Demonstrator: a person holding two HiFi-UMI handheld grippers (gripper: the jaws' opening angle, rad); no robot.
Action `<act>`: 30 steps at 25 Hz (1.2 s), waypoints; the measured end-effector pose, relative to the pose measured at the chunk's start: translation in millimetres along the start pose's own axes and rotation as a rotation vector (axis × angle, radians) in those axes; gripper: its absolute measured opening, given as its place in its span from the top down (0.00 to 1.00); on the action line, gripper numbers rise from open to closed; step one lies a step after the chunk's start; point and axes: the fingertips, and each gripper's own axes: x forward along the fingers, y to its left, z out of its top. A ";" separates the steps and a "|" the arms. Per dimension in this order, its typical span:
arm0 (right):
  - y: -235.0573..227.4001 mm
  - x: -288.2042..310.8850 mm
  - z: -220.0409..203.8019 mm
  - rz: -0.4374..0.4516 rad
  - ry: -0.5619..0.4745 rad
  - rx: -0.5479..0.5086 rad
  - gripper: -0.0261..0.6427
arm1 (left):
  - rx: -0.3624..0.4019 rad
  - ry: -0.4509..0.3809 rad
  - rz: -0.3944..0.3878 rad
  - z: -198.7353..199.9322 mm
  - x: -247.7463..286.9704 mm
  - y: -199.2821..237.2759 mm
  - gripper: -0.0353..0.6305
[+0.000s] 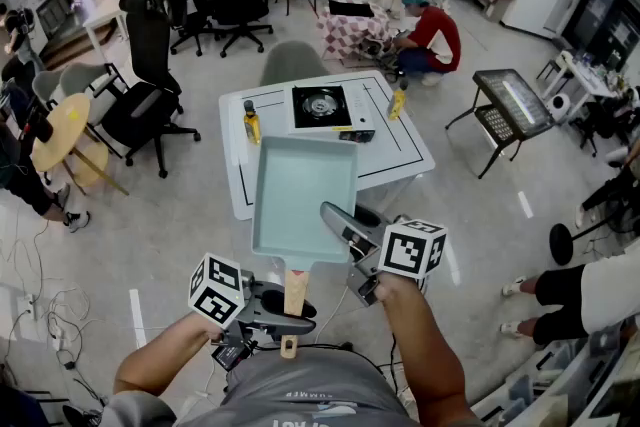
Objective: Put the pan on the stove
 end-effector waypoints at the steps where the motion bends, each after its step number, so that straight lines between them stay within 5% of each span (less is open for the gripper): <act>1: 0.3 1.5 -0.1 -0.002 -0.003 0.000 0.73 | 0.000 0.002 -0.002 -0.1 -2.2 0.2 0.77; 21: -29.6 33.7 13.9 -0.108 -0.087 0.033 0.75 | 0.008 0.074 -0.090 10.8 -43.4 35.8 0.77; 30: -50.8 44.0 39.4 -0.041 -0.071 0.083 0.77 | -0.009 0.015 -0.028 40.3 -32.4 55.6 0.77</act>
